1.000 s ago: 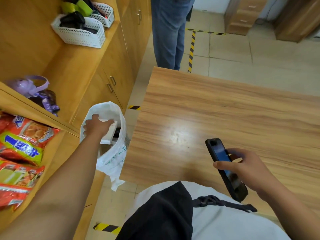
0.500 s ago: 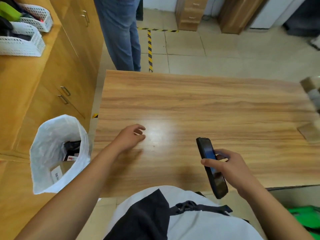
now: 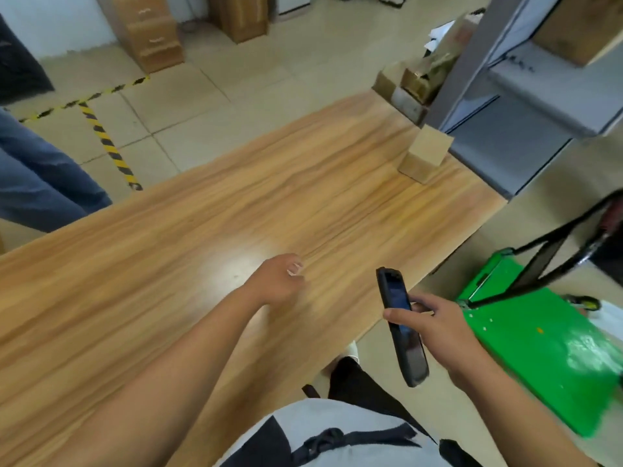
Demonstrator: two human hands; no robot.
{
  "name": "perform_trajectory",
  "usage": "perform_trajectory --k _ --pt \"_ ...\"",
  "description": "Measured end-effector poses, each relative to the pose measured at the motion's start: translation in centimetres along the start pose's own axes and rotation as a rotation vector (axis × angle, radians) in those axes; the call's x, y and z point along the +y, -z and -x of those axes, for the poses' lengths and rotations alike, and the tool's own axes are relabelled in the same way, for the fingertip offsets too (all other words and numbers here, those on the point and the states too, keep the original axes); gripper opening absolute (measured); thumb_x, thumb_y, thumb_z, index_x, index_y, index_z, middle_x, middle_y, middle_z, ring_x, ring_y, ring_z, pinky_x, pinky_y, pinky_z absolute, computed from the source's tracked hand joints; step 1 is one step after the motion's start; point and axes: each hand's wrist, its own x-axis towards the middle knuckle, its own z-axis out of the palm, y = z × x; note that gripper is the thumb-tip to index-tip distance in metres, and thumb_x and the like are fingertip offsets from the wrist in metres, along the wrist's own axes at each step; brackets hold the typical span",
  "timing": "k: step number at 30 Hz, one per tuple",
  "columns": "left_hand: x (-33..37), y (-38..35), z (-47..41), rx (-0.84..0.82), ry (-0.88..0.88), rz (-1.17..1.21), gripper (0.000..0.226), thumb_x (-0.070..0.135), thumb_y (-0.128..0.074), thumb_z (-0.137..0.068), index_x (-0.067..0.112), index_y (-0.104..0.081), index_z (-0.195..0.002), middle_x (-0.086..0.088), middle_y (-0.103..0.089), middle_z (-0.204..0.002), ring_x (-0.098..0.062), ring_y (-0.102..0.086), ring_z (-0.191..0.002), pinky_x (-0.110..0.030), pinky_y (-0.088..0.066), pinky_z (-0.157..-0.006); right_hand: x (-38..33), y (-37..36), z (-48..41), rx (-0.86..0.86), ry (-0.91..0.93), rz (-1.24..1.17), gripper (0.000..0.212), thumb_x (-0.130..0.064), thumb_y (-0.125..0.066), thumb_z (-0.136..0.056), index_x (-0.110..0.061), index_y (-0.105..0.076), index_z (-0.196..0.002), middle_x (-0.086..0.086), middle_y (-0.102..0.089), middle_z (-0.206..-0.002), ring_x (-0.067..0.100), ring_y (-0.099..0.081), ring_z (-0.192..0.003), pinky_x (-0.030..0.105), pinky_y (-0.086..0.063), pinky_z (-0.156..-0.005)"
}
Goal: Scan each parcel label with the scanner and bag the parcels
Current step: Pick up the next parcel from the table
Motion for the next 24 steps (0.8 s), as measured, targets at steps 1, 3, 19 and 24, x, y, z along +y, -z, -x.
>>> perform_trajectory --k 1,3,19,24 --pt "1.7 -0.9 -1.7 -0.02 0.003 -0.002 0.035 0.025 -0.069 -0.089 0.022 -0.062 -0.123 0.0 -0.06 -0.12 -0.014 -0.055 -0.096 -0.024 -0.043 -0.087 0.1 1.3 -0.9 0.018 -0.006 -0.015 0.017 -0.034 -0.092 -0.06 -0.035 -0.08 -0.073 0.0 -0.067 -0.067 0.007 -0.068 -0.051 0.019 -0.05 -0.043" --pt "5.2 -2.5 -5.1 -0.038 0.02 0.003 0.04 0.026 -0.069 -0.087 0.025 -0.061 -0.126 0.001 -0.058 -0.126 -0.013 -0.056 -0.103 -0.026 -0.045 -0.091 0.3 3.8 -2.7 0.043 -0.013 -0.028 0.016 -0.028 -0.092 -0.071 -0.036 -0.079 -0.078 0.012 -0.066 -0.076 0.016 -0.071 -0.058 0.027 -0.051 -0.052" --pt "29.7 -11.5 -31.5 0.291 -0.017 -0.365 0.094 0.055 -0.079 -0.067 0.027 -0.034 -0.145 -0.013 -0.031 -0.149 -0.034 -0.032 -0.135 -0.046 -0.036 -0.107 3.3 20.2 -14.0 0.159 -0.17 -0.178 0.045 -0.033 -0.09 -0.074 -0.028 -0.07 -0.114 0.004 -0.064 -0.112 0.024 -0.077 -0.067 0.039 -0.057 -0.065" --pt "31.6 -11.9 -34.3 0.3 0.038 -0.458 0.097 0.044 -0.08 -0.067 0.024 -0.03 -0.147 -0.013 -0.033 -0.148 -0.034 -0.031 -0.135 -0.045 -0.034 -0.106 3.7 22.3 -14.7 0.218 -0.184 -0.24 0.038 -0.029 -0.089 -0.073 -0.03 -0.07 -0.105 0.003 -0.064 -0.103 0.019 -0.075 -0.06 0.02 -0.05 -0.045"
